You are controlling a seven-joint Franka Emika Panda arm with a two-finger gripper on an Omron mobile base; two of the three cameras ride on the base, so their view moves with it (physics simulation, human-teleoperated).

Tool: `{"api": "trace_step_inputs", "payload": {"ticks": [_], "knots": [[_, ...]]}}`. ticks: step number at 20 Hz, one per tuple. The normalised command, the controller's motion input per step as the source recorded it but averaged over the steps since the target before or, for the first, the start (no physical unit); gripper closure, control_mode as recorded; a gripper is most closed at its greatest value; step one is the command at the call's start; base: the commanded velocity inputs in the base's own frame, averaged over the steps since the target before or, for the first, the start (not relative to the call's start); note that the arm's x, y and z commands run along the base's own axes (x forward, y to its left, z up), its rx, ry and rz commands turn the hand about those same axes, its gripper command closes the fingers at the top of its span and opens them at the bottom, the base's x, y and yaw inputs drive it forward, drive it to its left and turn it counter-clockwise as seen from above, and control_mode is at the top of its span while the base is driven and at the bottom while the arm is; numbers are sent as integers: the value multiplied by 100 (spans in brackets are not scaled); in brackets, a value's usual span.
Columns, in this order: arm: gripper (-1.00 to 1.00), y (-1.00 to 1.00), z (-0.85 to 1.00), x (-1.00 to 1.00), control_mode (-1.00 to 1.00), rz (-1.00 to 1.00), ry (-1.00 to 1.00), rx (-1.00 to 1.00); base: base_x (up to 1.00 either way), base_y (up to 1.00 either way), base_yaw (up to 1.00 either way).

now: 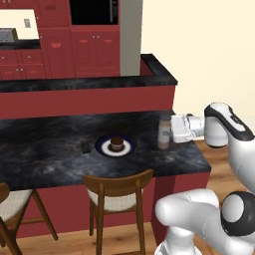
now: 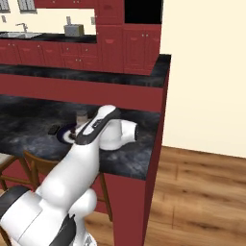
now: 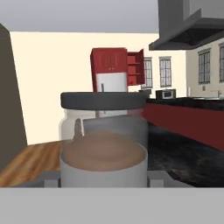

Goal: Take the cinnamon bottle from the cabinet and place it on the dining table, next to the plate with the cupcake. Then take the chocolate from the dining counter and place it on the cupcake plate.

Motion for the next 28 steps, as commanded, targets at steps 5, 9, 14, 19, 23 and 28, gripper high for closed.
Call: {"api": "trace_step_inputs", "payload": {"ticks": [5,9,14,19,23,28], "knots": [[100,-2,-26,25,-100,5,-3,0,0,0,0],[100,-2,-23,19,-100,6,-4,0,0,0,0],[100,-1,-26,23,-100,3,-6,0,0,0,0],[100,0,-26,33,-100,0,-8,-4,0,0,0],[100,0,-19,36,-100,0,-7,-5,0,0,0],[100,0,-21,27,-100,0,-3,-1,0,0,0]]}}
